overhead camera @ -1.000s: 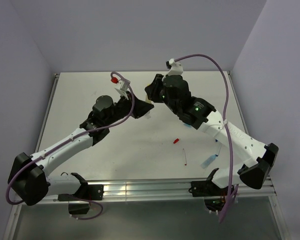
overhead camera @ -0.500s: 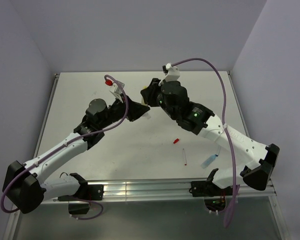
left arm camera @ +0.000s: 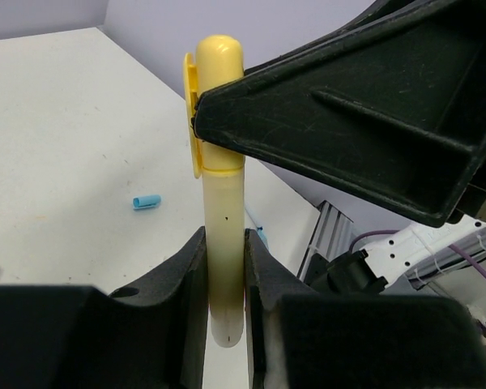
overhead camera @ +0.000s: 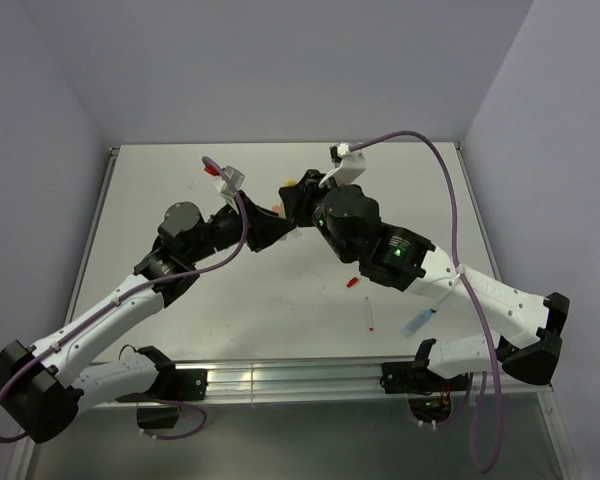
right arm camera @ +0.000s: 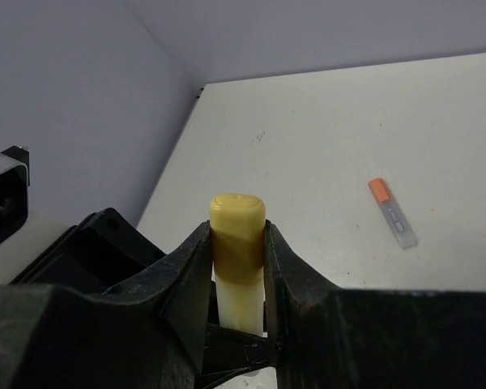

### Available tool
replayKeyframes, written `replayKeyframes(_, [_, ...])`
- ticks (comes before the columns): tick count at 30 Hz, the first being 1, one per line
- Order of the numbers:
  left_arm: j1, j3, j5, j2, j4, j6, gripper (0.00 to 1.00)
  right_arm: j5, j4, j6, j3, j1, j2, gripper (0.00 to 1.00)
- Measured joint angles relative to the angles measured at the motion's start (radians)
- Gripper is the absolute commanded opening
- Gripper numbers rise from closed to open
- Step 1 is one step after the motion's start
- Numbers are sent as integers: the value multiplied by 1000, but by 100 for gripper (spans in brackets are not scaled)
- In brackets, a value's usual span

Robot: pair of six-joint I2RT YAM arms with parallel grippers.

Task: Insert the pens into the pen caps

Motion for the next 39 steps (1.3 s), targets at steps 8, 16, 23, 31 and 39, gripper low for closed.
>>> replayKeyframes(8, [-2, 0, 21, -23, -56, 36, 0, 87, 14, 15, -30, 55, -10, 0])
replayKeyframes(16, [-3, 27, 35, -23, -112, 45, 0, 140, 20, 33, -43, 80, -13, 0])
replayKeyframes(23, [-3, 61, 44, -21, -153, 62, 0, 167, 37, 47, -46, 93, -20, 0])
replayKeyframes(31, [-3, 85, 46, -16, -198, 71, 0, 190, 48, 54, -58, 103, -12, 0])
replayKeyframes(39, [-4, 109, 50, 0, -225, 85, 0, 217, 51, 69, -63, 108, -6, 0])
